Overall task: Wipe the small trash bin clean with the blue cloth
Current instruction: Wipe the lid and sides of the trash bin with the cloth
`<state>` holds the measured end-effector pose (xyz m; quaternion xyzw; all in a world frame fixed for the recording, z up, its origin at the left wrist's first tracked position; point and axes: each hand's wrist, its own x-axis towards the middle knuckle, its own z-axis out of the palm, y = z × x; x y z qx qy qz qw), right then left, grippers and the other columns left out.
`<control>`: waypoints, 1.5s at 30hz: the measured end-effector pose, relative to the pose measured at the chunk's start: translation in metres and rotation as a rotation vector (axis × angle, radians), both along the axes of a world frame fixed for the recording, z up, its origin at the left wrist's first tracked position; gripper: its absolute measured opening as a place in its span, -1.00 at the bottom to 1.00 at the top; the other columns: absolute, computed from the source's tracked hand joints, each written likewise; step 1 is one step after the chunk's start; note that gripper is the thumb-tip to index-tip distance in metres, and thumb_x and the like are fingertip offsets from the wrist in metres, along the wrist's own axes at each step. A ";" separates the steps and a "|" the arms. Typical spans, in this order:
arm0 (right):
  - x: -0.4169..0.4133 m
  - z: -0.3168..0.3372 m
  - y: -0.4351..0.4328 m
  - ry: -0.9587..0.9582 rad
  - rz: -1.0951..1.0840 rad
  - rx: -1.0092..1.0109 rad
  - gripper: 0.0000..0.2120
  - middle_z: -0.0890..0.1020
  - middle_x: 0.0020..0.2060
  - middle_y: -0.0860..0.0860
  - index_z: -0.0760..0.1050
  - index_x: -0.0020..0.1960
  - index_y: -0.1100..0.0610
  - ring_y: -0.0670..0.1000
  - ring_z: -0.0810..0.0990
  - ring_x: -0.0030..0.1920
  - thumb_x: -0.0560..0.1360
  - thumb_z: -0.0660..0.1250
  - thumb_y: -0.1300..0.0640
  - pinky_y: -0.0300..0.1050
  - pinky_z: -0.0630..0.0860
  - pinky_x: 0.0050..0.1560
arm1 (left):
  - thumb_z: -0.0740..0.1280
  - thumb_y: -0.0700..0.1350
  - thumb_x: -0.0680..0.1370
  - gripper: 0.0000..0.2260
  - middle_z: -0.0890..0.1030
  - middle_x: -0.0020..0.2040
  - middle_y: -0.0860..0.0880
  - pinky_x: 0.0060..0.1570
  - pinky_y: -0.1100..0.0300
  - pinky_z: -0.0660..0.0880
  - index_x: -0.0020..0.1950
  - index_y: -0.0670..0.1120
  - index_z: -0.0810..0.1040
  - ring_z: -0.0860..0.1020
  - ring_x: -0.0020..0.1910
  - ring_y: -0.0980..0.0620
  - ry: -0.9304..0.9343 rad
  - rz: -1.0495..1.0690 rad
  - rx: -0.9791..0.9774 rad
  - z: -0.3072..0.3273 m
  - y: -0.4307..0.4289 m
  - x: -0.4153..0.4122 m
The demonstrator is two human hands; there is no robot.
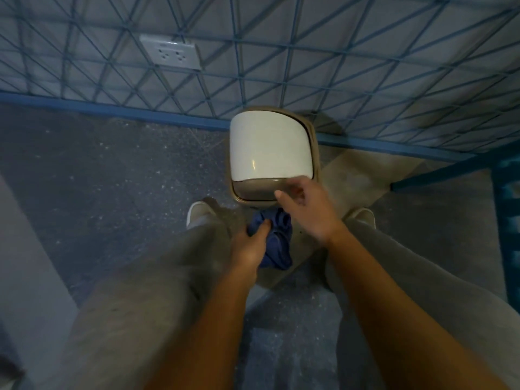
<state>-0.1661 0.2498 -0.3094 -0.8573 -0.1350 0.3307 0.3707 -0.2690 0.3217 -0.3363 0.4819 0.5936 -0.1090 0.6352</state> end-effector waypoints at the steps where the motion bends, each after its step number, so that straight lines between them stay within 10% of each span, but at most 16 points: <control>1: 0.007 0.001 0.002 -0.162 0.048 -0.032 -0.55 0.47 0.19 0.11 0.38 0.29 0.08 0.07 0.44 0.24 0.46 0.36 -0.02 -0.08 0.39 0.25 | 0.29 -0.01 0.53 -0.65 0.54 0.21 -0.15 0.08 0.05 0.47 0.24 -0.16 0.46 0.52 0.15 -0.16 0.039 0.016 0.022 -0.006 -0.004 -0.003; 10: 0.022 -0.017 0.032 -0.229 0.430 -0.225 -0.14 -0.24 0.52 0.09 -0.27 0.49 -0.16 0.24 -0.18 0.51 0.49 0.32 -0.02 0.37 -0.01 0.44 | 0.35 -0.05 0.48 -0.58 0.50 0.27 -0.16 0.23 -0.04 0.44 0.28 -0.18 0.41 0.49 0.22 -0.16 0.036 0.319 0.099 -0.029 -0.003 0.029; 22: 0.015 -0.030 0.035 -0.299 0.412 -0.295 -0.12 -0.26 0.52 0.07 -0.35 0.47 -0.15 0.23 -0.10 0.51 0.49 0.29 -0.04 0.44 -0.01 0.39 | 0.33 -0.08 0.50 -0.63 0.51 0.26 -0.17 0.03 0.16 0.39 0.24 -0.20 0.41 0.49 0.20 -0.15 -0.017 0.208 0.136 -0.043 -0.016 0.047; 45: 0.017 -0.035 0.033 -0.377 0.431 -0.287 -0.06 -0.21 0.53 0.09 -0.35 0.47 -0.16 0.21 0.08 0.49 0.45 0.35 -0.05 0.41 0.09 0.40 | 0.33 -0.12 0.49 -0.58 0.49 0.30 -0.08 0.28 0.02 0.41 0.35 -0.05 0.39 0.46 0.25 -0.05 -0.116 0.270 0.442 -0.054 0.017 0.022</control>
